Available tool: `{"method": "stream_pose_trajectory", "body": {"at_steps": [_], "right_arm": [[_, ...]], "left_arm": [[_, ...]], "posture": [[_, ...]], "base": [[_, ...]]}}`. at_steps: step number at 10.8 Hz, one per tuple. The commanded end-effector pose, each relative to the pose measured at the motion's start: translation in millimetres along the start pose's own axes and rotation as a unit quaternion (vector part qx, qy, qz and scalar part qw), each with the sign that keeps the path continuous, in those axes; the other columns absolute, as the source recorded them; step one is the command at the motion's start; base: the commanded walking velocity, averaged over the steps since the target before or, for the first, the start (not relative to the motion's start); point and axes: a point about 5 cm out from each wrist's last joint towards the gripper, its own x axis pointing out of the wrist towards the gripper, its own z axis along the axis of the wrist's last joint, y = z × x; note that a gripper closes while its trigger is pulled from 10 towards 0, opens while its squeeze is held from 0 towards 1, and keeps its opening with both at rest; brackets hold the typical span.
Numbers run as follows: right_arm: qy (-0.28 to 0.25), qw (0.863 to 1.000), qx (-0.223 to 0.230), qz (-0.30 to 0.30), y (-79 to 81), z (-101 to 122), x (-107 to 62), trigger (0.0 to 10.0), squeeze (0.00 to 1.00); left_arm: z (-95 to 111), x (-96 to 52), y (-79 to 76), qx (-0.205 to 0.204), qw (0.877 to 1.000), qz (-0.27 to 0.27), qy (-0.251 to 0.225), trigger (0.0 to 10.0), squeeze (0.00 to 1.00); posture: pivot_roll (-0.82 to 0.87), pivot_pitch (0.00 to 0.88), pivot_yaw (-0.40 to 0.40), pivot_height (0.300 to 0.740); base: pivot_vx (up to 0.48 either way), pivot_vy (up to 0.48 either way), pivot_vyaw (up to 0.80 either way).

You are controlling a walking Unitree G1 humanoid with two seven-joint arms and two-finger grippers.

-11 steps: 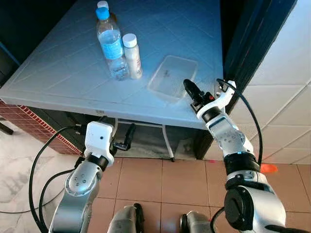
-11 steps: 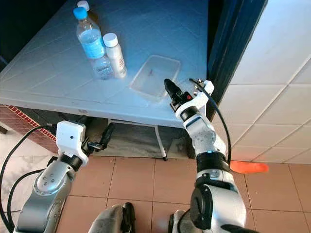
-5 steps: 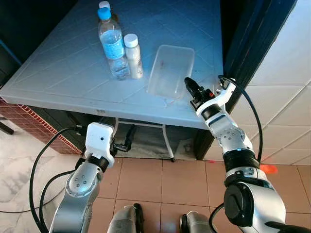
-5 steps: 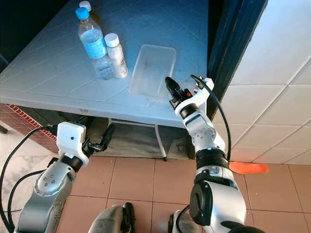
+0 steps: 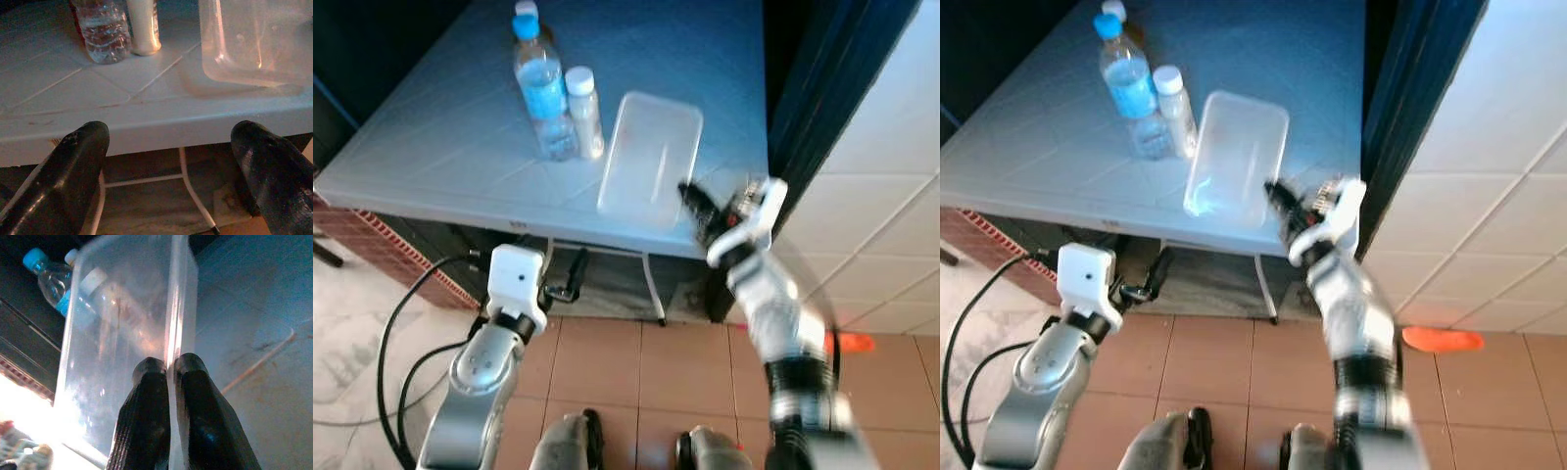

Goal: Restocking fridge

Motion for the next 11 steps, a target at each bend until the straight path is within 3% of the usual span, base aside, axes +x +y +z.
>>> {"method": "stream_pose_trajectory", "body": {"at_steps": [1, 3, 5, 6, 7, 9, 11], "right_arm": [[0.027, 0.999, -0.021, -0.026, -0.5, -11.2, -6.7, 0.0, 0.00], [-0.004, 0.994, -0.056, -0.089, -1.1, -8.2, -17.8, 0.0, 0.00], [-0.036, 0.986, -0.084, -0.137, -3.9, 4.3, -16.9, 5.5, 0.00], [-0.044, 0.984, -0.091, -0.144, -4.7, 9.3, -14.5, 8.8, 0.00], [-0.061, 0.983, -0.094, -0.147, -2.5, 21.4, -8.9, 10.0, 0.00], [-0.084, 0.973, -0.090, -0.196, -0.9, 33.7, -7.7, 10.0, 0.00], [-0.083, 0.968, -0.019, -0.237, 1.5, 28.3, -9.3, 10.0, 0.00]], "left_arm": [[-3.2, -0.3, 0.2, 0.006, 1.000, 0.001, 0.005, 10.0, 0.00], [-4.7, 2.0, -2.9, 0.003, 1.000, -0.001, 0.004, 10.0, 0.00], [-4.9, 3.8, -4.1, 0.002, 1.000, -0.001, 0.000, 10.0, 0.00], [-5.0, 3.7, -4.0, 0.002, 1.000, -0.002, 0.000, 10.0, 0.00], [-5.4, 3.7, -3.2, 0.003, 1.000, 0.000, -0.001, 10.0, 0.00], [-6.0, 3.4, -2.3, 0.003, 1.000, 0.003, -0.002, 10.0, 0.00], [-5.7, 5.2, -2.0, 0.004, 1.000, 0.001, -0.003, 10.0, 0.00]], "posture": [[0.01, 0.139, 0.076, 0.740], [-0.01, 0.123, 0.075, 0.740], [-0.01, 0.123, 0.076, 0.740], [-0.01, 0.123, 0.076, 0.740], [-0.01, 0.124, 0.075, 0.740], [-0.01, 0.124, 0.073, 0.740], [-0.01, 0.126, 0.077, 0.740]], "base": [[0.000, 0.000, 0.00], [0.000, 0.000, 0.00], [0.000, 0.000, 0.00], [0.000, 0.000, 0.00], [0.000, 0.000, 0.00], [0.000, 0.000, 0.00], [0.000, 0.000, 0.00]]}}
